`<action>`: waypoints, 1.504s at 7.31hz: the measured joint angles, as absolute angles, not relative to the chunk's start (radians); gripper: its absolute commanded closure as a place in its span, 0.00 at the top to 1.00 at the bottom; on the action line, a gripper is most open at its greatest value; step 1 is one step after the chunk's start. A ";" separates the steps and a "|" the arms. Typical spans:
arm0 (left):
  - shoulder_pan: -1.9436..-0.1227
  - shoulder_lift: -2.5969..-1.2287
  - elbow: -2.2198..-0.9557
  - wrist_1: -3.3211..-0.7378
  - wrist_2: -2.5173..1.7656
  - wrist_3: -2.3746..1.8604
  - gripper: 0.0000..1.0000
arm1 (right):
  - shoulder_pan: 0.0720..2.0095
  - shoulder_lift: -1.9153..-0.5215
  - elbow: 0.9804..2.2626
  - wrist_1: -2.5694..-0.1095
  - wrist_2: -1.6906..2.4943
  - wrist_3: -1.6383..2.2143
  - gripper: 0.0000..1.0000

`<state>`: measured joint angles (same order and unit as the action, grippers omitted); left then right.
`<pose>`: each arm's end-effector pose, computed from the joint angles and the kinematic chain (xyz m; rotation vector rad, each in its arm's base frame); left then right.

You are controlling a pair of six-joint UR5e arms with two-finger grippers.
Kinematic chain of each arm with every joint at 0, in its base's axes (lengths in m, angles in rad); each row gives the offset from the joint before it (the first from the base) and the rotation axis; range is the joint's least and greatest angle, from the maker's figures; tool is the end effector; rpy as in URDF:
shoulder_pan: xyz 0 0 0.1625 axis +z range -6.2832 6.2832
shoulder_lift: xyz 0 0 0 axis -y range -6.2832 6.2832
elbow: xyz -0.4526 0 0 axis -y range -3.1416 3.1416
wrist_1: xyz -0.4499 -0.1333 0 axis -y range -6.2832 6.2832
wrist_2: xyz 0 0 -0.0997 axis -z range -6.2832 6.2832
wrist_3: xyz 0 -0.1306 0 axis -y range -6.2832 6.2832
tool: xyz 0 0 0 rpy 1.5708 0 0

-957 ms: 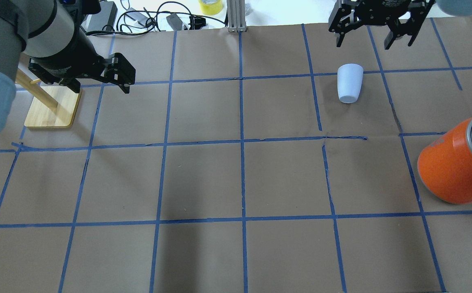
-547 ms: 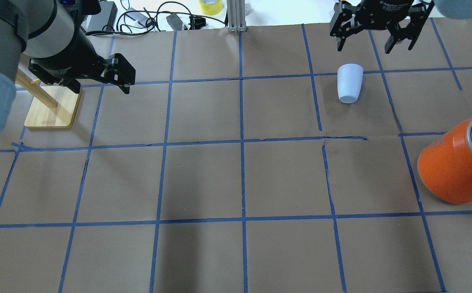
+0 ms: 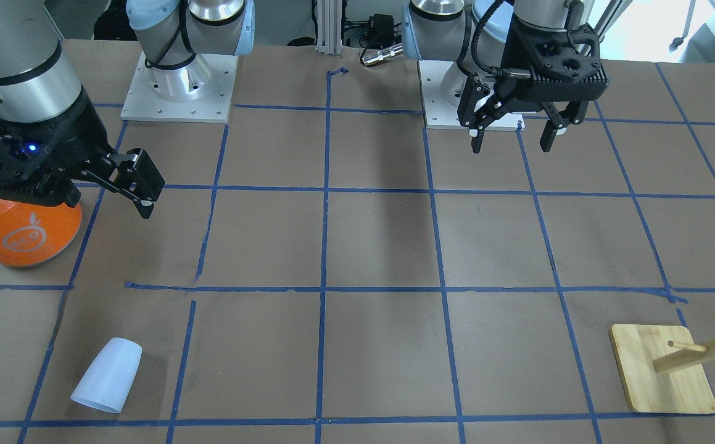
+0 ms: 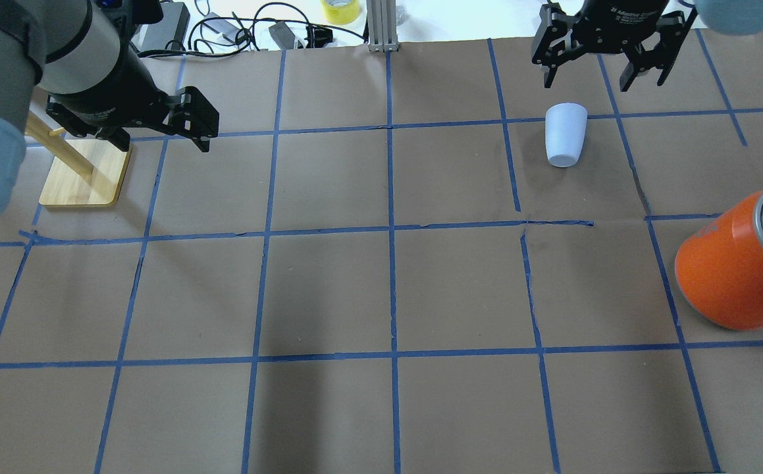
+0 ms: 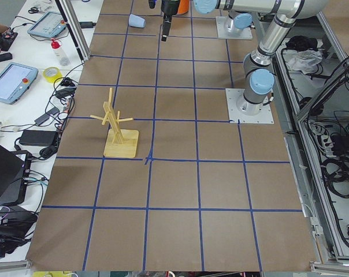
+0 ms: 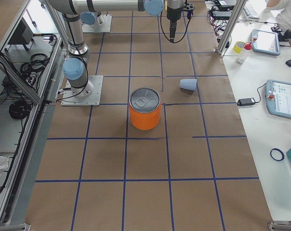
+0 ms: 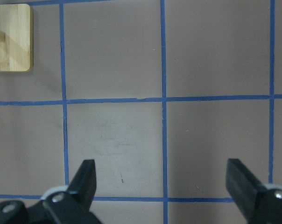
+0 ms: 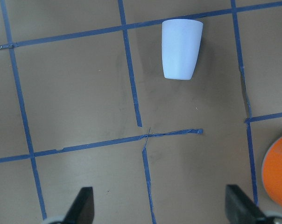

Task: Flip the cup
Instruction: 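Lower the right gripper over the pale blue cup and grasp it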

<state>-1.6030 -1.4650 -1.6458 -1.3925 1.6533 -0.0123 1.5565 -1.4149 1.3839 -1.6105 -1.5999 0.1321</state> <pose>-0.1394 -0.5222 0.5198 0.0171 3.0471 -0.3225 0.1205 -0.6304 0.5004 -0.2294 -3.1062 0.1126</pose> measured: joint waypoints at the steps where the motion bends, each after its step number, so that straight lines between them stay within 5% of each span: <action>1: -1.603 -1.465 -1.645 -1.392 1.653 -0.012 1.00 | 1.555 -1.413 1.384 -1.612 -1.601 0.133 1.00; 4: -1.603 -1.465 -1.645 -1.392 1.653 -0.012 1.00 | 1.504 -1.373 1.387 -1.628 -1.634 0.132 1.00; 11: -1.603 -1.465 -1.644 -1.392 1.654 -0.012 1.00 | 1.428 -1.032 1.386 -2.031 -1.623 0.083 1.00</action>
